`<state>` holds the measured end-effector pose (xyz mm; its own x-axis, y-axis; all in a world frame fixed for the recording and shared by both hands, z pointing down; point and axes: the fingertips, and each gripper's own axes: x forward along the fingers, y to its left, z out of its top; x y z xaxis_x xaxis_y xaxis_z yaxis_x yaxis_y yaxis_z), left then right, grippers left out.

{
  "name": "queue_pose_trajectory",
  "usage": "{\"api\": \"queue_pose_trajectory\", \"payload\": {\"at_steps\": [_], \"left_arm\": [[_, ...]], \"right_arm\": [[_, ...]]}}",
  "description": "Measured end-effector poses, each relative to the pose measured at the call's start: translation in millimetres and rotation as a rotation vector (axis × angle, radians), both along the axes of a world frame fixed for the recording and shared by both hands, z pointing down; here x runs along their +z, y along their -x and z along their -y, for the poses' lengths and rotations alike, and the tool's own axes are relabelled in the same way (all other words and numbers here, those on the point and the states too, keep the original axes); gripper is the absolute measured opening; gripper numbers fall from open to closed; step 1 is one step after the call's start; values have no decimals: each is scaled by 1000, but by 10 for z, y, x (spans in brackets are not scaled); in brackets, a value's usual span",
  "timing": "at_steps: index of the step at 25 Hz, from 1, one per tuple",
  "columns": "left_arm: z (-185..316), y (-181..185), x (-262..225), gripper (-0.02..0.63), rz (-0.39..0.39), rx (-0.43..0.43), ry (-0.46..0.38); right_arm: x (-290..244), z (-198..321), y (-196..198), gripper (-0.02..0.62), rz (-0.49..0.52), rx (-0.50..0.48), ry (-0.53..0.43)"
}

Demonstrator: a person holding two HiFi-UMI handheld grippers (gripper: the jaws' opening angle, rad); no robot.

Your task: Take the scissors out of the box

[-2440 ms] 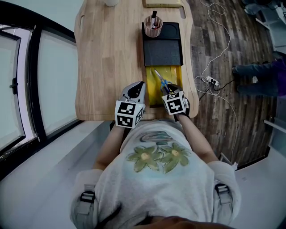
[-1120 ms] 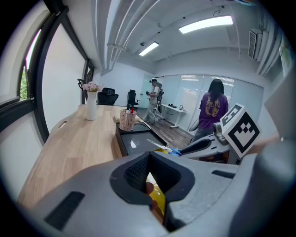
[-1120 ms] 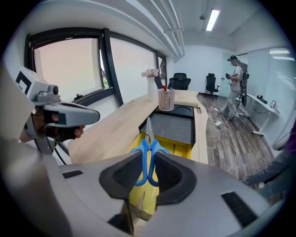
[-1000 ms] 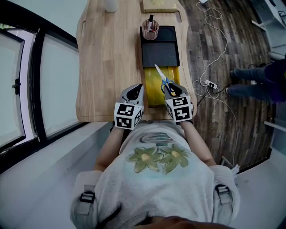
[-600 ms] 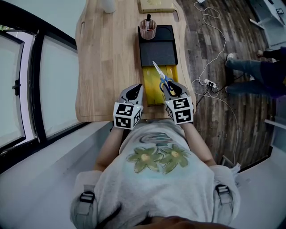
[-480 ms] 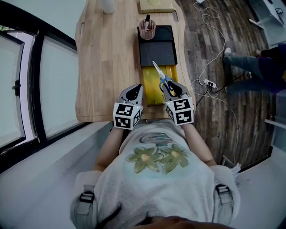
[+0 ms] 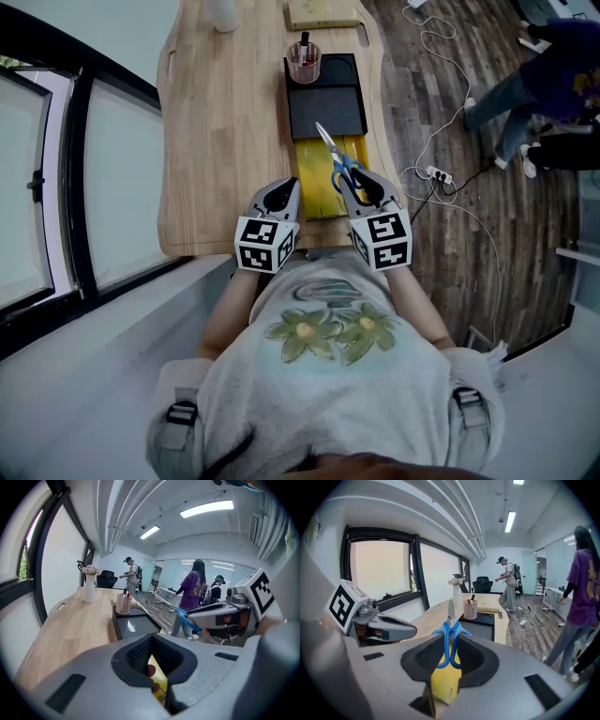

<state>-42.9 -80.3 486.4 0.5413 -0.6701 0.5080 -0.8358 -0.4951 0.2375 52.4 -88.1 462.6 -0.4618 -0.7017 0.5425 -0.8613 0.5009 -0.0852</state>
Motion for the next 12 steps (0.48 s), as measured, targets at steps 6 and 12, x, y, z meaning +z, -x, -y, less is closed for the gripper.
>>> {"api": "queue_pose_trajectory", "payload": {"at_steps": [6, 12], "left_arm": [[-34, -43, -69, -3, -17, 1, -9], [-82, -54, -115, -3, -28, 1, -16]], "right_arm": [[-176, -64, 17, 84, 41, -4, -44], [-273, -132, 64, 84, 55, -17, -67]]}}
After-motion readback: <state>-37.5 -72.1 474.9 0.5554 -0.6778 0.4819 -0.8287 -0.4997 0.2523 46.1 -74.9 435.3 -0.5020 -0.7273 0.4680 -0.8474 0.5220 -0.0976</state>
